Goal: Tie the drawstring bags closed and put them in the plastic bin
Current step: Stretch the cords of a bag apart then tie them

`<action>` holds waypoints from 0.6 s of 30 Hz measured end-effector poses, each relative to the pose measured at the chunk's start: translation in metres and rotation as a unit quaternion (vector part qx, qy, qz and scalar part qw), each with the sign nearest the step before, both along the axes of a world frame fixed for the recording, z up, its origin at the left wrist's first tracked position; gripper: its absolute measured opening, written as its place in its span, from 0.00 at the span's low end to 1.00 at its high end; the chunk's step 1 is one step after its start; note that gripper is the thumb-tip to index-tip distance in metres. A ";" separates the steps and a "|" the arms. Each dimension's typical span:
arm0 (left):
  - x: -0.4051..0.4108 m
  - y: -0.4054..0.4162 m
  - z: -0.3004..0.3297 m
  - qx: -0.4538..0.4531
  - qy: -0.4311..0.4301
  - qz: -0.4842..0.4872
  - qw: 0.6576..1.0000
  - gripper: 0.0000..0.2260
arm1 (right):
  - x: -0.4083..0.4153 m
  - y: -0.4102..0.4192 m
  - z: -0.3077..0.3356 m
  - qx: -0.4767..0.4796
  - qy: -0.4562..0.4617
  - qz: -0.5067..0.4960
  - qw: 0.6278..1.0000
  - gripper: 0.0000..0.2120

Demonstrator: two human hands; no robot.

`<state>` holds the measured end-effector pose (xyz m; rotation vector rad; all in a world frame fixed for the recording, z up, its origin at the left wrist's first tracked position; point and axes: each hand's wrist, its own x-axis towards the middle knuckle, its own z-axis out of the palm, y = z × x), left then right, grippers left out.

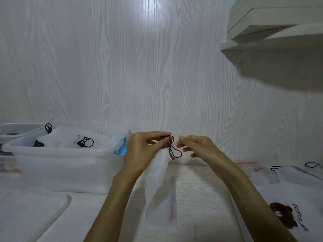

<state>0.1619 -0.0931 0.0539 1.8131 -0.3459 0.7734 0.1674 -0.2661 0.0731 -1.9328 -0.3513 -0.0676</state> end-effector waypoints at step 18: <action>0.003 0.013 0.002 -0.004 -0.005 0.004 1.000 0.08 | 0.004 -0.003 -0.001 -0.026 -0.205 -0.116 0.972 0.04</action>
